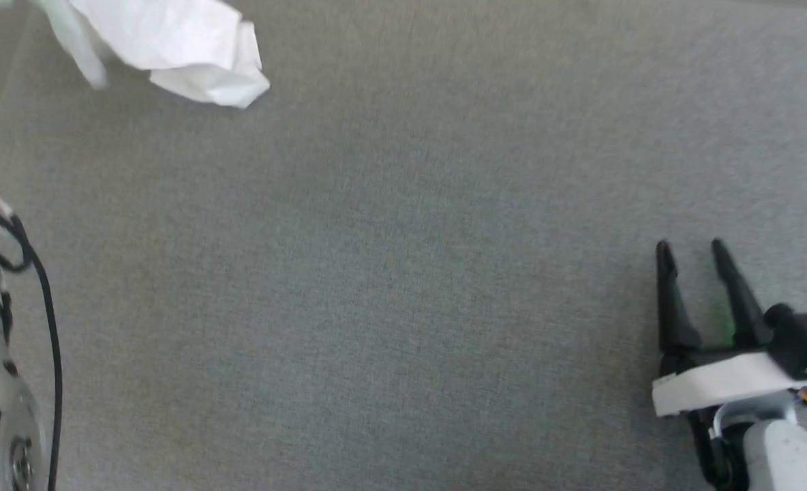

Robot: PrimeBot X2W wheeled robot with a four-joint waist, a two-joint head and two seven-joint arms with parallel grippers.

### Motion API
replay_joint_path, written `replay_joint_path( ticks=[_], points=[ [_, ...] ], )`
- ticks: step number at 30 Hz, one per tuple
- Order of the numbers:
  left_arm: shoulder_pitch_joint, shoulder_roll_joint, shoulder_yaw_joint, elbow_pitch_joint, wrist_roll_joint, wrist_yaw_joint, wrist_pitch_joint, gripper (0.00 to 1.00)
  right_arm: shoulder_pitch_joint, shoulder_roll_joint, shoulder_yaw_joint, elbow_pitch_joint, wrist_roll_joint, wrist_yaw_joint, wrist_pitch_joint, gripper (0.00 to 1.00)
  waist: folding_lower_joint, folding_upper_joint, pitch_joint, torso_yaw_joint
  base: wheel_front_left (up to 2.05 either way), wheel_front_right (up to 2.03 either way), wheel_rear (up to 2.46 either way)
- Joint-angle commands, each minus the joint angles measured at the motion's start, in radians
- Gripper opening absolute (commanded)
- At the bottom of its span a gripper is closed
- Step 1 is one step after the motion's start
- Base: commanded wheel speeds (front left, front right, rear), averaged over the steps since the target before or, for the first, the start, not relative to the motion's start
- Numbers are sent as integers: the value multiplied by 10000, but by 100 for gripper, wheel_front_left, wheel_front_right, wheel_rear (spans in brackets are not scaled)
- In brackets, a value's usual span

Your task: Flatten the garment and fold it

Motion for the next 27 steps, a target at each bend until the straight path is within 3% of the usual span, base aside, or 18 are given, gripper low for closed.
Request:
replay_joint_path(
  ticks=[1, 9, 14, 17, 21, 27],
  points=[
    [-398, 52, -163, -274, 143, -106, -57, 0, 165, 3, 119, 258, 179, -15, -160, 100, -1, 0, -1352, -513, 0, 0, 0],
    [-1897, -740, -1345, -1578, -110, -361, 731, 0, 339, 3, 387, 1291, 865, -15, -622, 100, -1, 0, -2929, -1508, 0, 0, 0],
    [-2409, -1793, -1615, -2074, -1134, -419, 1056, 0, 495, 3, 470, 1699, 1139, -15, -724, 100, -1, 0, -3566, -2072, 0, 0, 0],
    [-2400, -2148, -1814, -2166, -1483, -436, 1149, 0, 569, 3, 557, 1848, 1272, -15, -743, 100, -1, 0, -3725, -2337, 0, 0, 0],
    [-1673, -2529, -2467, -2134, -1612, -452, 1248, 0, 693, 3, 482, 1870, 1415, -15, -750, 100, -1, 0, -3873, -2586, 0, 0, 0],
    [1005, -3035, -4001, -2492, -1346, -458, 1266, 0, 1013, 3, 277, 1823, 1389, -15, -753, 100, -1, 0, -4002, -2621, 0, 0, 0]
  ],
)
